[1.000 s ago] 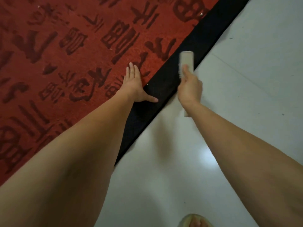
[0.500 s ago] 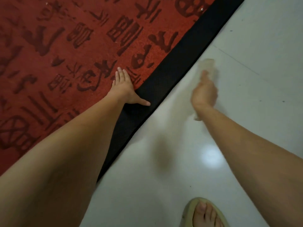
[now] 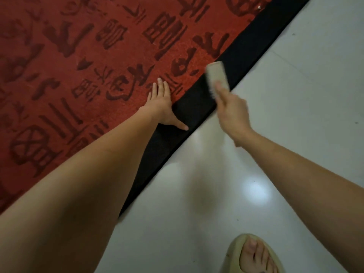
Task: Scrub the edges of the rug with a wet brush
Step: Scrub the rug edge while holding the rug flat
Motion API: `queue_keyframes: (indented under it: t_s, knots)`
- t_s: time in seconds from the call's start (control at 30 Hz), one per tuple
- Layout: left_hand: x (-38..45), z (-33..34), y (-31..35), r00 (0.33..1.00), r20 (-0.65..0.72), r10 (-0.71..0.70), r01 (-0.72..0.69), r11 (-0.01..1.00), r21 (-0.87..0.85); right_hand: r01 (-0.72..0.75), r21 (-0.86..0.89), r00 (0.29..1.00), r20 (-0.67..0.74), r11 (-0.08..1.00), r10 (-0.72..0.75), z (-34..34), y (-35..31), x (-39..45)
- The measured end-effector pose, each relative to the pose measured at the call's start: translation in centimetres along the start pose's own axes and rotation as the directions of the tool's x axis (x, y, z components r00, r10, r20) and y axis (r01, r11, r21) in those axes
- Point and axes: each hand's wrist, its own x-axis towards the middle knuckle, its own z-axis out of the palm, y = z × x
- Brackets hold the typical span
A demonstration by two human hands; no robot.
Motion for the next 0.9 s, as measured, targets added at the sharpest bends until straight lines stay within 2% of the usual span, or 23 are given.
queue_keyframes:
  t_s: [0.03, 0.07, 0.1, 0.13, 0.2, 0.23, 0.27, 0.3, 0.33, 0.37, 0.4, 0.43, 0.47, 0.53, 0.6, 0.63, 0.7, 0.77, 0.8, 0.83, 0.87, 0.9]
  knots:
    - [-0.2, 0.1, -0.6, 0.999, 0.006, 0.037, -0.037, 0.999, 0.011, 0.172, 0.029, 0.972, 0.155, 0.985, -0.175, 1.0, -1.3, -0.6]
    - [-0.5, 0.3, -1.5, 0.998, 0.019, 0.065, -0.066, 0.998, 0.024, 0.277, 0.037, 0.925, 0.260, 0.960, -0.277, 2.0, -1.7, -0.6]
    - [-0.9, 0.4, -2.4, 0.996, 0.040, 0.076, -0.077, 0.996, 0.040, 0.319, 0.001, 0.907, 0.288, 0.948, -0.306, 2.0, -1.5, 0.2]
    - [-1.3, 0.6, -2.9, 0.996, 0.053, 0.066, -0.069, 0.996, 0.059, 0.273, -0.068, 0.941, 0.228, 0.960, -0.252, 1.5, -0.6, 1.7]
    - [-1.6, 0.8, -3.1, 0.999, 0.045, 0.026, -0.030, 0.995, 0.095, 0.006, -0.147, 0.997, 0.071, 0.989, 0.004, -0.9, 1.2, 4.5]
    - [-1.6, 0.7, -2.8, 0.999, 0.051, 0.007, -0.013, 0.994, 0.110, -0.121, -0.128, 0.992, 0.012, 0.984, 0.124, -2.0, 1.7, 5.2]
    - [-1.5, 0.7, -2.4, 0.998, 0.059, -0.009, 0.001, 0.992, 0.126, -0.180, -0.114, 0.983, -0.047, 0.977, 0.176, -2.3, 1.5, 5.0]
    - [-1.2, 0.5, -2.1, 0.998, 0.053, -0.024, 0.017, 0.991, 0.131, -0.105, -0.124, 0.993, -0.074, 0.987, 0.096, -2.1, 0.5, 4.7]
    - [-1.1, 0.5, -1.9, 0.998, 0.057, -0.034, 0.026, 0.991, 0.133, 0.059, -0.117, 0.998, -0.006, 0.991, -0.060, -0.9, -0.2, 4.0]
    - [-1.2, 0.4, -1.9, 0.997, 0.066, -0.034, 0.025, 0.991, 0.131, 0.202, -0.076, 0.972, 0.135, 0.976, -0.191, 0.1, -0.8, 2.7]
    - [-1.2, 0.5, -2.0, 0.998, 0.061, -0.032, 0.024, 0.992, 0.123, 0.308, -0.058, 0.926, 0.249, 0.950, -0.285, 0.8, -0.6, 2.0]
    - [-1.2, 0.5, -2.1, 0.998, 0.053, -0.026, 0.020, 0.993, 0.114, 0.334, -0.084, 0.911, 0.286, 0.939, -0.298, 0.8, 0.1, 2.0]
    - [-1.3, 0.4, -2.2, 0.999, 0.049, -0.014, 0.009, 0.995, 0.100, 0.289, -0.142, 0.937, 0.244, 0.947, -0.250, 0.1, 1.3, 2.6]
    - [-1.8, 0.5, -2.3, 0.999, 0.045, 0.011, -0.013, 0.999, 0.052, 0.048, -0.193, 0.996, 0.077, 0.980, -0.034, -1.9, 3.4, 3.6]
    - [-2.3, 0.5, -2.9, 0.999, 0.034, 0.030, -0.030, 1.000, 0.004, -0.066, -0.198, 0.998, -0.002, 0.978, 0.067, -3.2, 3.3, 3.6]
    - [-2.7, 0.6, -3.4, 1.000, 0.023, 0.020, -0.020, 1.000, -0.004, -0.029, -0.150, 1.000, -0.013, 0.988, 0.027, -3.0, 2.4, 3.4]
    - [-4.5, 1.4, -5.0, 0.995, -0.018, -0.094, 0.094, 0.995, -0.016, 0.102, -0.133, 0.993, 0.064, 0.986, -0.094, -0.8, -1.3, 2.9]
    - [-6.5, 2.6, -7.0, 0.974, 0.005, -0.228, 0.228, 0.972, -0.056, 0.137, -0.133, 0.980, 0.163, 0.982, -0.114, 2.2, -4.3, 1.6]
    - [-7.7, 3.4, -8.1, 0.967, 0.039, -0.254, 0.256, 0.964, -0.074, 0.165, -0.144, 0.965, 0.227, 0.976, -0.130, 3.7, -5.4, -0.1]
    - [-8.7, 4.2, -9.2, 0.967, 0.061, -0.248, 0.253, 0.965, -0.075, 0.281, -0.157, 0.925, 0.306, 0.947, -0.224, 5.1, -6.0, -2.2]
    - [-9.8, 4.8, -10.6, 0.973, 0.069, -0.221, 0.225, 0.973, -0.056, 0.446, -0.127, 0.828, 0.433, 0.886, -0.355, 6.0, -7.0, -5.0]
    - [-10.5, 5.0, -11.8, 0.981, 0.085, -0.172, 0.175, 0.984, -0.029, 0.584, -0.068, 0.675, 0.593, 0.809, -0.438, 6.2, -6.9, -7.4]
